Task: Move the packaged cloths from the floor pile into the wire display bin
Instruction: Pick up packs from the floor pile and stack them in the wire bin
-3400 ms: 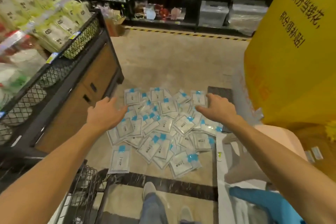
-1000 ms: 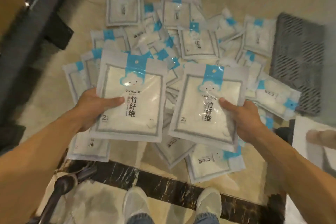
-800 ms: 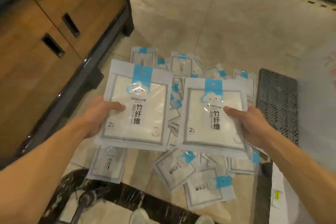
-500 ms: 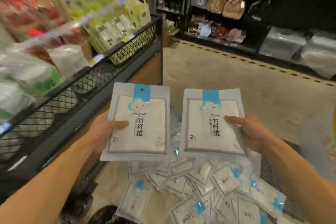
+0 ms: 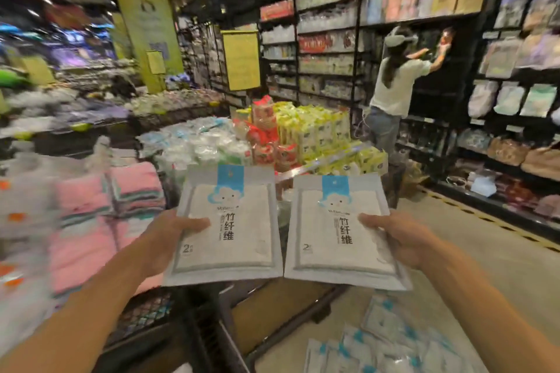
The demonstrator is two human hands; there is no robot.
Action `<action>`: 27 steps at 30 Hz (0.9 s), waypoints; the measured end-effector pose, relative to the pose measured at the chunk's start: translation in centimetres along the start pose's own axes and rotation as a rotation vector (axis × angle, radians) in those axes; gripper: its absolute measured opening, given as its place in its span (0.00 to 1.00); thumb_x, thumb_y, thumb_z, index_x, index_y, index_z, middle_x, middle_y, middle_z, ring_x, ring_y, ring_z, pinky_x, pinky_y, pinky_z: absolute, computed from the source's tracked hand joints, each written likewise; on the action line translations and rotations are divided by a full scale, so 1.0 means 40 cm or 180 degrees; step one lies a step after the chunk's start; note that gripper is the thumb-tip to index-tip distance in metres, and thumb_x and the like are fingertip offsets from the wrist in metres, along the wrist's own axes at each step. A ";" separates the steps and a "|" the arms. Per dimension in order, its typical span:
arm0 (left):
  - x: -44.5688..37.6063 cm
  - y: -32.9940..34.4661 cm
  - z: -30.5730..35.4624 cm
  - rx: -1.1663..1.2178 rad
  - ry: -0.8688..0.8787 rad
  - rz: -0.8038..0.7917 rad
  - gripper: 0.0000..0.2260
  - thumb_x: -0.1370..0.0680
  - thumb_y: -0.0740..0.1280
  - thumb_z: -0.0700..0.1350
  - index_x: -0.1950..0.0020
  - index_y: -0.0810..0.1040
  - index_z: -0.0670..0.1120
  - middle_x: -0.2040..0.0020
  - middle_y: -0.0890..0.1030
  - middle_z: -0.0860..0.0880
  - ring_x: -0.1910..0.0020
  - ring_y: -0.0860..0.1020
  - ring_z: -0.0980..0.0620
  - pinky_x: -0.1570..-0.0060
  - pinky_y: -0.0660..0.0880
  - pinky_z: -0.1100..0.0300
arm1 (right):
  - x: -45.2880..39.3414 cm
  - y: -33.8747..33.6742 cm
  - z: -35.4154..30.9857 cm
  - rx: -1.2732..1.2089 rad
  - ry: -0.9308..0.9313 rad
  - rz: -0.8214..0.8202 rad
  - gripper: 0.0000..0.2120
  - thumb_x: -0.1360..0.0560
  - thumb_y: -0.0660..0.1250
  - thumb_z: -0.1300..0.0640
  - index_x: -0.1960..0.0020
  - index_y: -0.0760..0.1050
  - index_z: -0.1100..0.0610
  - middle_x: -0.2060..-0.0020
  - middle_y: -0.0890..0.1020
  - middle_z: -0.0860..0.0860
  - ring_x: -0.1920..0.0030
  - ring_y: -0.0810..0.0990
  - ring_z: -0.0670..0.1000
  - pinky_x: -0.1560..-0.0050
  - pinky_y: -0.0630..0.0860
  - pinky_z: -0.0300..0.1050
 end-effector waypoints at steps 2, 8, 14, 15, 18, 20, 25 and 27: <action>0.091 -0.077 0.007 -0.0038 0.0050 0.0295 0.14 0.26 0.70 0.36 0.40 0.82 0.38 0.46 0.85 0.36 0.50 0.86 0.36 0.42 0.79 0.39 | -0.002 0.079 -0.014 0.0132 0.0007 -0.0234 0.17 0.26 0.72 0.67 0.38 0.79 0.67 0.47 0.86 0.64 0.56 0.88 0.61 0.63 0.85 0.53; 0.381 -0.222 -0.066 0.0205 -0.0126 0.1133 0.12 0.22 0.67 0.33 0.38 0.79 0.38 0.47 0.86 0.37 0.50 0.86 0.38 0.48 0.80 0.43 | 0.059 0.289 -0.001 0.0420 0.0214 -0.1080 0.14 0.24 0.71 0.67 0.38 0.79 0.67 0.49 0.87 0.63 0.56 0.88 0.61 0.66 0.85 0.53; 0.626 -0.307 -0.178 0.0571 -0.0361 0.1731 0.14 0.22 0.68 0.32 0.37 0.77 0.39 0.49 0.85 0.35 0.54 0.86 0.35 0.58 0.84 0.44 | 0.150 0.468 0.082 0.0655 0.0424 -0.1612 0.13 0.24 0.72 0.67 0.40 0.79 0.66 0.50 0.87 0.64 0.59 0.88 0.61 0.68 0.84 0.54; 0.657 -0.319 -0.188 0.0590 -0.0334 0.1815 0.13 0.22 0.68 0.31 0.38 0.77 0.40 0.49 0.86 0.35 0.55 0.86 0.35 0.60 0.84 0.44 | 0.159 0.493 0.099 0.0699 0.0450 -0.1662 0.14 0.25 0.72 0.67 0.39 0.79 0.67 0.50 0.87 0.64 0.59 0.88 0.61 0.67 0.85 0.54; 0.732 -0.363 -0.218 0.0650 -0.0230 0.1896 0.18 0.22 0.69 0.32 0.35 0.74 0.45 0.46 0.85 0.35 0.51 0.85 0.34 0.58 0.84 0.41 | 0.184 0.565 0.145 0.0892 0.0478 -0.1811 0.18 0.26 0.73 0.67 0.37 0.78 0.68 0.53 0.88 0.62 0.62 0.88 0.59 0.70 0.83 0.49; 0.772 -0.394 -0.242 0.0711 -0.0215 0.1933 0.20 0.23 0.69 0.32 0.34 0.73 0.45 0.46 0.85 0.36 0.51 0.85 0.34 0.59 0.83 0.42 | 0.199 0.604 0.171 0.0932 0.0467 -0.1859 0.17 0.26 0.74 0.66 0.38 0.79 0.67 0.52 0.88 0.61 0.60 0.88 0.59 0.68 0.83 0.50; 0.834 -0.488 -0.311 0.0733 -0.0327 0.2040 0.16 0.23 0.68 0.32 0.36 0.76 0.41 0.47 0.86 0.36 0.52 0.86 0.35 0.54 0.82 0.42 | 0.239 0.715 0.223 0.1022 0.0452 -0.1897 0.19 0.28 0.77 0.65 0.38 0.79 0.67 0.48 0.87 0.63 0.48 0.86 0.64 0.58 0.86 0.57; 0.845 -0.540 -0.338 0.0748 -0.0377 0.2095 0.16 0.23 0.69 0.33 0.36 0.77 0.41 0.47 0.86 0.37 0.51 0.85 0.34 0.49 0.80 0.38 | 0.250 0.768 0.245 0.1066 0.0477 -0.1897 0.20 0.27 0.77 0.65 0.38 0.79 0.67 0.48 0.87 0.63 0.47 0.86 0.64 0.52 0.85 0.60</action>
Point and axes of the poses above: each hand's wrist, its own x-axis away from the middle knuckle, its own y-axis out of the palm, z = x × y, the point moved 7 cm from there along -x, towards the middle knuckle
